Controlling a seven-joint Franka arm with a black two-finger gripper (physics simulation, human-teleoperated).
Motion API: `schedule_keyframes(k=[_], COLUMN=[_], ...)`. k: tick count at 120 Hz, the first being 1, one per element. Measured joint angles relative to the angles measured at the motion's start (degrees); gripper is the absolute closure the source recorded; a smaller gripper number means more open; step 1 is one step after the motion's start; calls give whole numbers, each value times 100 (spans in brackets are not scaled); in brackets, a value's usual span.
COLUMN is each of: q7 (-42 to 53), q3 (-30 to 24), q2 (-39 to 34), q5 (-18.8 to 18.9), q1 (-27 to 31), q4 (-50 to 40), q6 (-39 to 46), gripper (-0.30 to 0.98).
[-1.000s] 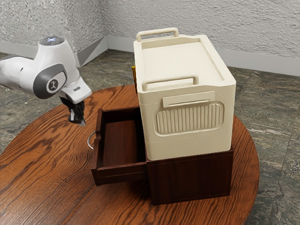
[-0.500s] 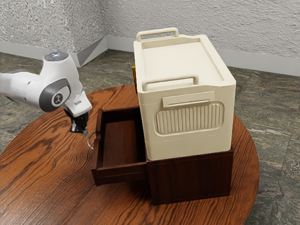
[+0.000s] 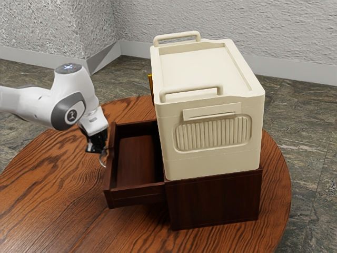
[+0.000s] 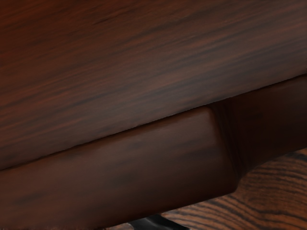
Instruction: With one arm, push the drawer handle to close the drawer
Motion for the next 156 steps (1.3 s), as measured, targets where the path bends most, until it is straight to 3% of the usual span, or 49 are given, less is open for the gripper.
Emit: schedule_keyframes(k=[70, 156], q7=[157, 179], q3=[-424, -819], q2=[-27, -70], q5=[-537, -979], q1=[364, -57], q4=[-43, 41], q6=[52, 179], gripper=[79, 78])
